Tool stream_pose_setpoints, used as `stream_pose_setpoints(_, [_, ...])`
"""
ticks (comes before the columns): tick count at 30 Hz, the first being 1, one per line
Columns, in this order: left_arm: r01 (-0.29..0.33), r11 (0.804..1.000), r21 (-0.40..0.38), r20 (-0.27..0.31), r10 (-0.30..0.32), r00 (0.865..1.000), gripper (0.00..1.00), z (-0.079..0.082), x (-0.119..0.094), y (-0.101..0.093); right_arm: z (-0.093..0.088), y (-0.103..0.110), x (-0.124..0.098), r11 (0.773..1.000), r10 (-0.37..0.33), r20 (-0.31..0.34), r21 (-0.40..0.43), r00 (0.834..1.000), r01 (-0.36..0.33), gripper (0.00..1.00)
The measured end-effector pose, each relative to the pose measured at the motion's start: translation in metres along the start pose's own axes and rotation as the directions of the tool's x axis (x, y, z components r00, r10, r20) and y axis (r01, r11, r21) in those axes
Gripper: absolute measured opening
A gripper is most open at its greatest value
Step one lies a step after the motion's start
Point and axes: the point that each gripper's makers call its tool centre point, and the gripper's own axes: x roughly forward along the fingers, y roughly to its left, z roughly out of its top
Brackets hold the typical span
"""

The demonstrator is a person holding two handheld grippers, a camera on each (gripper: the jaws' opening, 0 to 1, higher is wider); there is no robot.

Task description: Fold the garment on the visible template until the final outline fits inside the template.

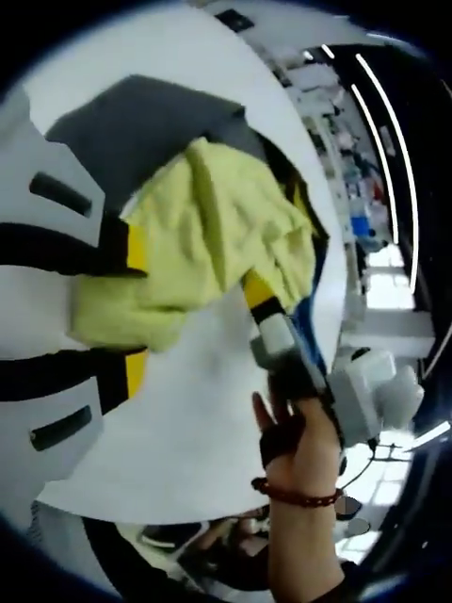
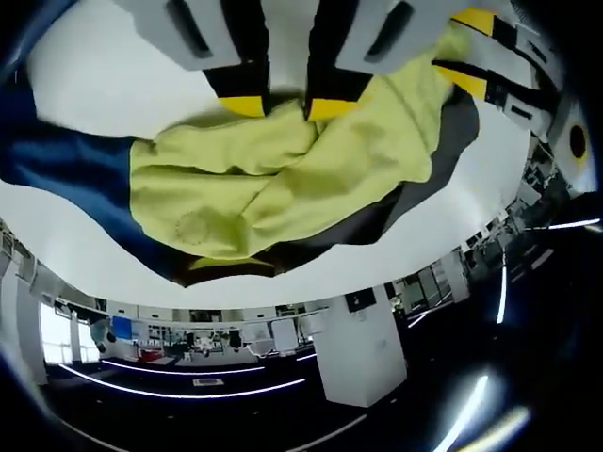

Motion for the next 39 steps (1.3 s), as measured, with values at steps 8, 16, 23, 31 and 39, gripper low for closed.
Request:
stream_pose_setpoints(8, [-0.010,0.999,-0.048,-0.016,0.009,1.000,0.02,-0.003,-0.001,0.007,0.013,0.002,-0.005,0.998,0.005,0.055,-0.055,0.998,-0.002,0.00])
stream_pose_setpoints(16, [0.000,0.995,-0.096,0.002,0.000,1.000,0.00,0.005,-0.013,0.015,0.038,-0.007,-0.025,0.998,-0.007,0.114,-0.058,0.993,0.013,0.00])
stream_pose_setpoints(23, [-0.039,0.995,-0.094,0.077,0.047,0.996,0.00,0.031,-0.034,0.034,0.062,-0.020,-0.038,0.999,0.000,0.160,-0.042,0.987,0.007,0.00])
stream_pose_setpoints(31, [-0.127,0.986,-0.110,0.140,0.142,0.980,0.00,0.053,-0.051,0.063,0.093,-0.028,-0.036,0.999,0.014,0.202,-0.035,0.979,-0.007,0.00])
stream_pose_setpoints(39, [-0.180,0.976,-0.127,0.108,0.194,0.975,0.00,0.044,-0.049,0.085,0.105,-0.038,0.003,0.999,0.020,0.164,0.034,0.986,-0.026,0.00])
